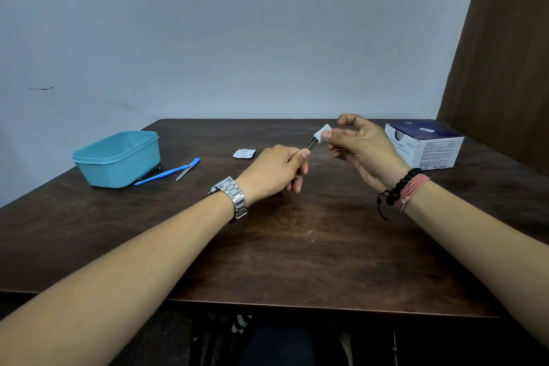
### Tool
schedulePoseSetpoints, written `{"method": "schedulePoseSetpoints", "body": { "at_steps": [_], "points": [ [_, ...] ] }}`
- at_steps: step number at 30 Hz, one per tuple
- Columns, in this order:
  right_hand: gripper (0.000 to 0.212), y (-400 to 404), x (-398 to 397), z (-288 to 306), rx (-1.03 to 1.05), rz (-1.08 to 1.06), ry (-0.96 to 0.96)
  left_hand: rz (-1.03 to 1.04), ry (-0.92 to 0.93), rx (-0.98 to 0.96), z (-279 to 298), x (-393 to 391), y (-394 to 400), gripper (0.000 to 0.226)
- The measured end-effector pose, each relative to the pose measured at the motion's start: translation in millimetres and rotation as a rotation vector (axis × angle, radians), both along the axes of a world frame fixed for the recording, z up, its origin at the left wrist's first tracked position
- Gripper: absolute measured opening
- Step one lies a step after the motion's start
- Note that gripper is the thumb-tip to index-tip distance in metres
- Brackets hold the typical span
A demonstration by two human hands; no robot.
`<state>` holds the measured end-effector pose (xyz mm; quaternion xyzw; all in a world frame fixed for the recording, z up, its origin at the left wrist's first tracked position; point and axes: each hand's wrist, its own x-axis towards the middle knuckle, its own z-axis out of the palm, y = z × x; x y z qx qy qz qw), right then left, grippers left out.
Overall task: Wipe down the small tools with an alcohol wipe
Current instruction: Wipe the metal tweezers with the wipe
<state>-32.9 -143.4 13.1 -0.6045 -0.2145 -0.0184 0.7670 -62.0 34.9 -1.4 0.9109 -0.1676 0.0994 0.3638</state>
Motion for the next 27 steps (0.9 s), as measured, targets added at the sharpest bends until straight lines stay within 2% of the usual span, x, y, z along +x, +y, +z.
{"method": "schedulePoseSetpoints", "body": {
  "at_steps": [11, 16, 27],
  "points": [
    [0.026, -3, 1, 3, 0.087, -0.009, 0.013, 0.010, -0.019, 0.004, 0, 0, -1, 0.042],
    [0.021, -7, 4, 6, 0.142, -0.089, -0.009, 0.012, -0.036, -0.012, -1, 1, 1, 0.039],
    [0.011, -8, 10, 3, 0.072, -0.196, 0.014, 0.075, -0.127, -0.023, -1, 4, 5, 0.031]
  ]
}}
